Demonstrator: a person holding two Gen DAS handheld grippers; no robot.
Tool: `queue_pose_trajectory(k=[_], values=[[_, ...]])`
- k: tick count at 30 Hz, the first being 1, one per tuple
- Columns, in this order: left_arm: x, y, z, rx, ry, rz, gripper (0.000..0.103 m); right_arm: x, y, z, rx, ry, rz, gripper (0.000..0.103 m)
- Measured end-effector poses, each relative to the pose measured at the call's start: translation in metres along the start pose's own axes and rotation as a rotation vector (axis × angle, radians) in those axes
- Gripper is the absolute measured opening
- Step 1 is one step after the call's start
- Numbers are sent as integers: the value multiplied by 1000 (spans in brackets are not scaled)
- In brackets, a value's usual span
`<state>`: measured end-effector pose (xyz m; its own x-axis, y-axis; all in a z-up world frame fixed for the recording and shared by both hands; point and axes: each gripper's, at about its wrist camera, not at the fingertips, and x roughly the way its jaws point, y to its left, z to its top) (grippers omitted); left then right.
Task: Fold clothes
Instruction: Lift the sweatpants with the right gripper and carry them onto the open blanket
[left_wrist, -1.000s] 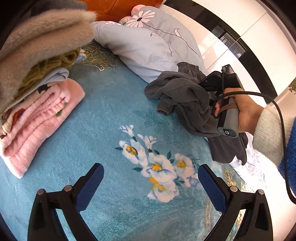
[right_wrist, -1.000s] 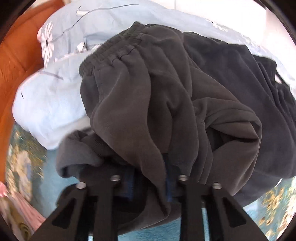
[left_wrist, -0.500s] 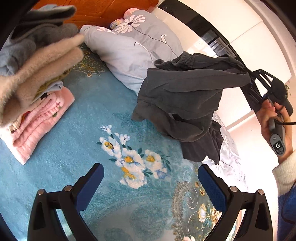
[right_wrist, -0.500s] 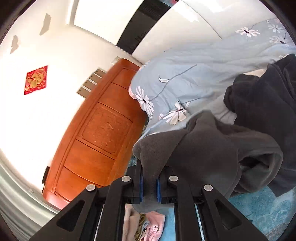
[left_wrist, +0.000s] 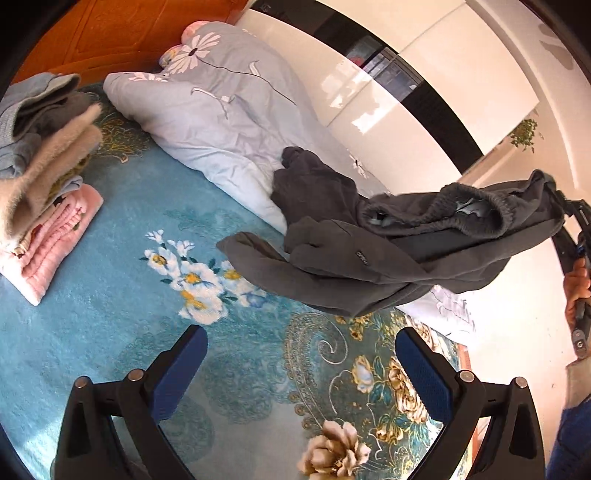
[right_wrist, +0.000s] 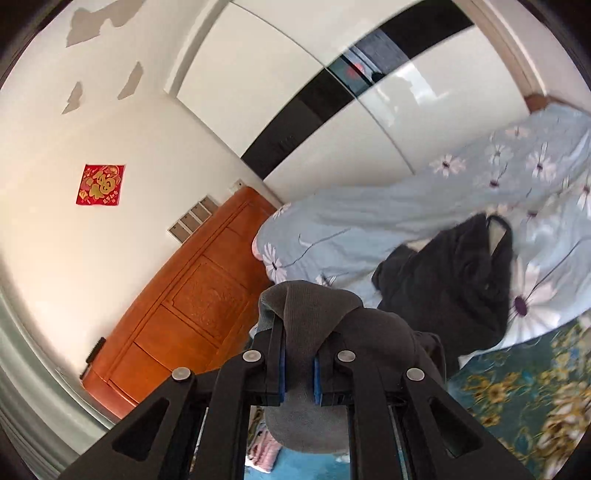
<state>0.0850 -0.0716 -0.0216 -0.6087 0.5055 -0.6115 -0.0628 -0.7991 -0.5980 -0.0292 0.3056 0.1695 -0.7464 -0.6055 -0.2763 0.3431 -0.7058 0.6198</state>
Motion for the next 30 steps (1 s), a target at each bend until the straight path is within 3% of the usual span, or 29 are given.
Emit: queue_pose_trajectory(k=[3, 7, 9, 15, 20, 25, 30], values=[[1, -17, -11, 23, 27, -20, 103, -57, 36, 32, -155, -57, 4, 11], [-3, -30, -22, 35, 45, -34, 103, -65, 67, 37, -262, -43, -15, 11], [-10, -27, -25, 26, 40, -29, 103, -54, 68, 23, -272, -3, -29, 11], [-36, -3, -32, -26, 13, 14, 103, -13, 30, -58, -64, 117, -39, 11], [-38, 7, -40, -48, 36, 46, 103, 12, 3, -93, 87, 166, -32, 11], [-24, 14, -52, -100, 113, 70, 103, 3, 22, -88, 54, 90, 49, 11], [-7, 16, -67, -108, 186, 103, 103, -44, -20, -98, 124, -47, -22, 11]])
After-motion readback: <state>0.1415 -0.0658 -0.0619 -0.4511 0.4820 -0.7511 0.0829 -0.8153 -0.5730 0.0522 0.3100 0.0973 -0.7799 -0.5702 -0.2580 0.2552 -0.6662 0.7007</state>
